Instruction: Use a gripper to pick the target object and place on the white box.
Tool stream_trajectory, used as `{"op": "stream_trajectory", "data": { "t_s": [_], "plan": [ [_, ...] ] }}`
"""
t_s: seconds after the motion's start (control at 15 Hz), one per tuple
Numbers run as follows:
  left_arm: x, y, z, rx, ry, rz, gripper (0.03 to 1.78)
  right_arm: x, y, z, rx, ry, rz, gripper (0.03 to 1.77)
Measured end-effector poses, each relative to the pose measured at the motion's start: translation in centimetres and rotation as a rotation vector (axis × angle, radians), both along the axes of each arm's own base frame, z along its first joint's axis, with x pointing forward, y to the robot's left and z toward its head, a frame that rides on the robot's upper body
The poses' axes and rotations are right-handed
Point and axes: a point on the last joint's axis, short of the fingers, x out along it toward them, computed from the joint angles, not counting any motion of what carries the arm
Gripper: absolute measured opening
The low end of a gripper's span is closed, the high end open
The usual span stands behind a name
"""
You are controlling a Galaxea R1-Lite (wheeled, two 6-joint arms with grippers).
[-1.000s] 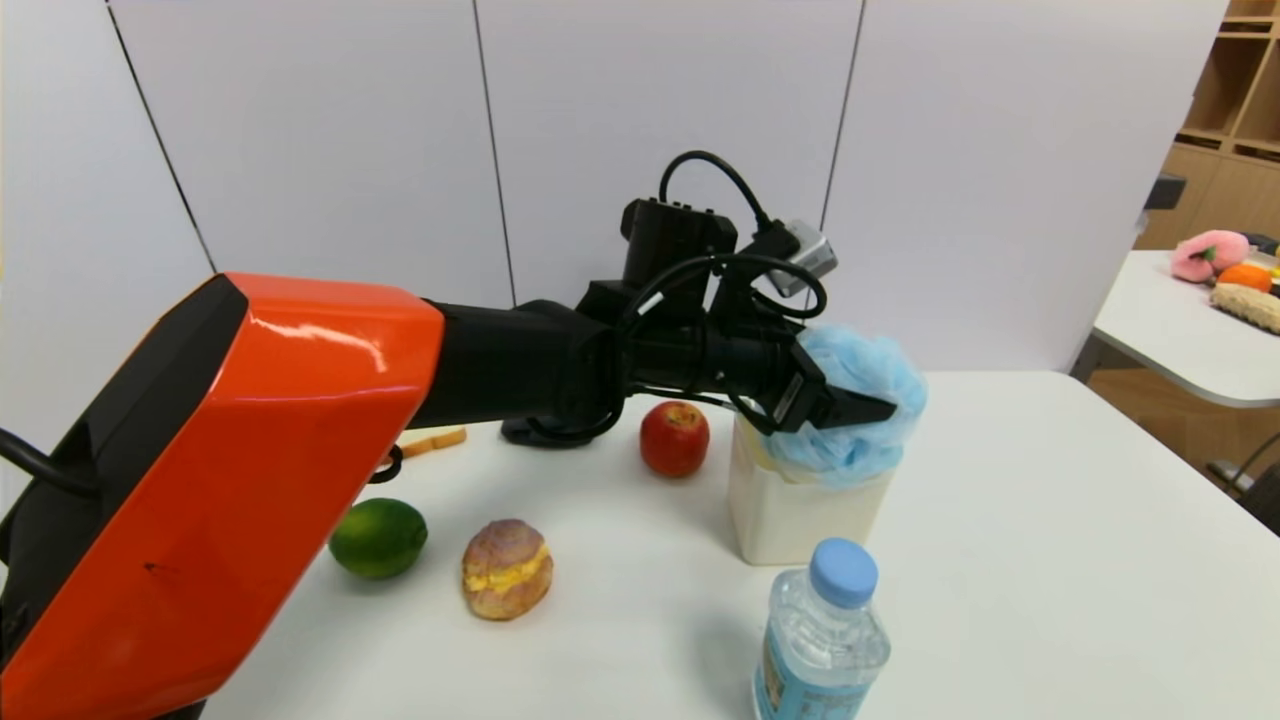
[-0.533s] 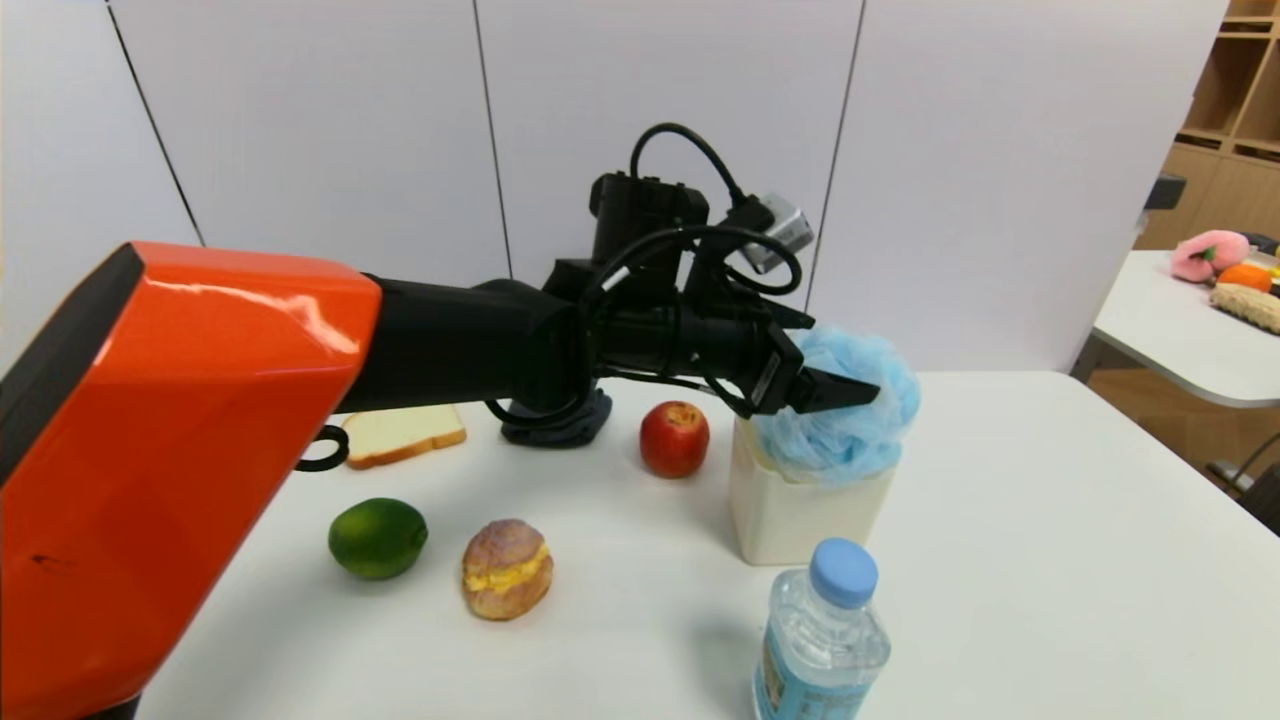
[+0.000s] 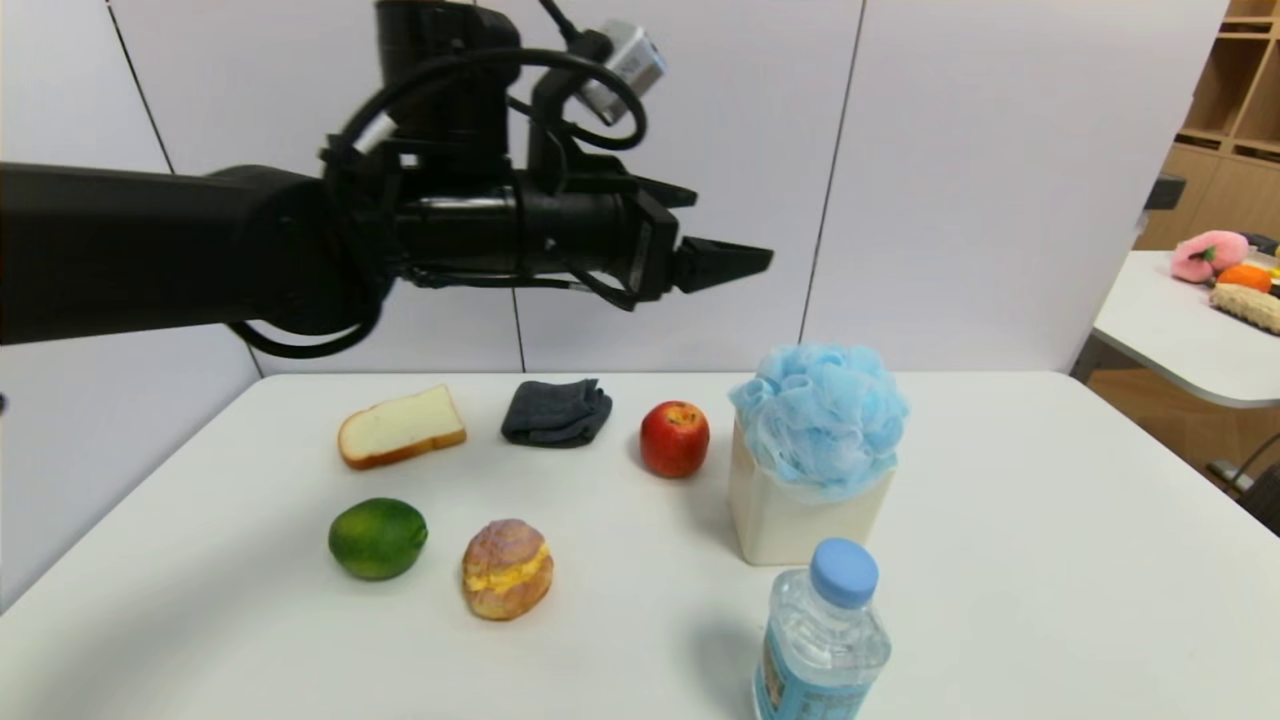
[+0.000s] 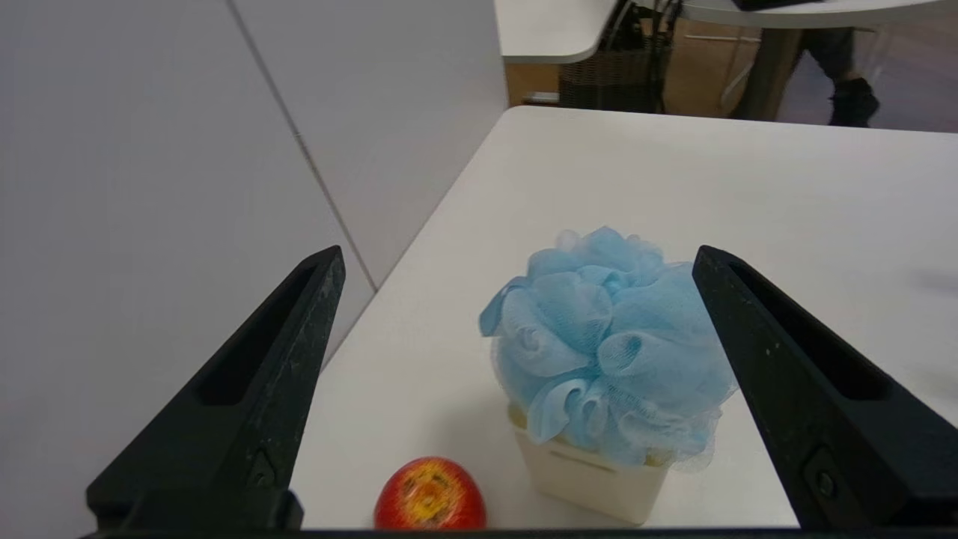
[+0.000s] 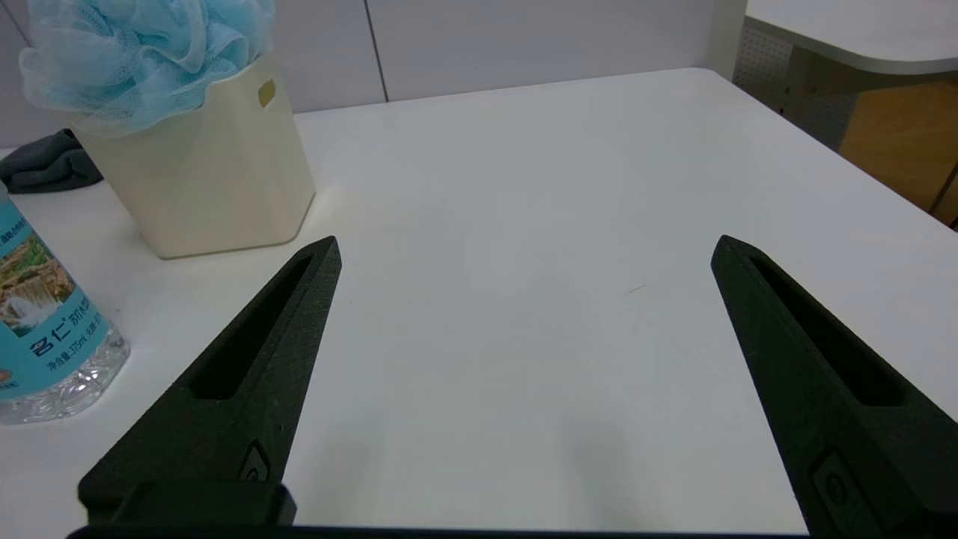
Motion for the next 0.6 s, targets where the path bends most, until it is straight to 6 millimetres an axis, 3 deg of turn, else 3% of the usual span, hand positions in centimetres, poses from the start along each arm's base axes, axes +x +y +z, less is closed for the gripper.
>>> {"op": "stream_trajectory", "data": {
  "t_s": [0.27,0.6],
  "plan": [
    [-3.0,7.8,0.1,0.009,0.042,0.284,1.68,0.0,0.0,0.0,0.0,0.0,-0.001,1.71],
    [-9.0,14.9,-3.4,-0.064,0.051,0.711,1.69,0.0,0.0,0.0,0.0,0.0,0.0,1.71]
  ]
}}
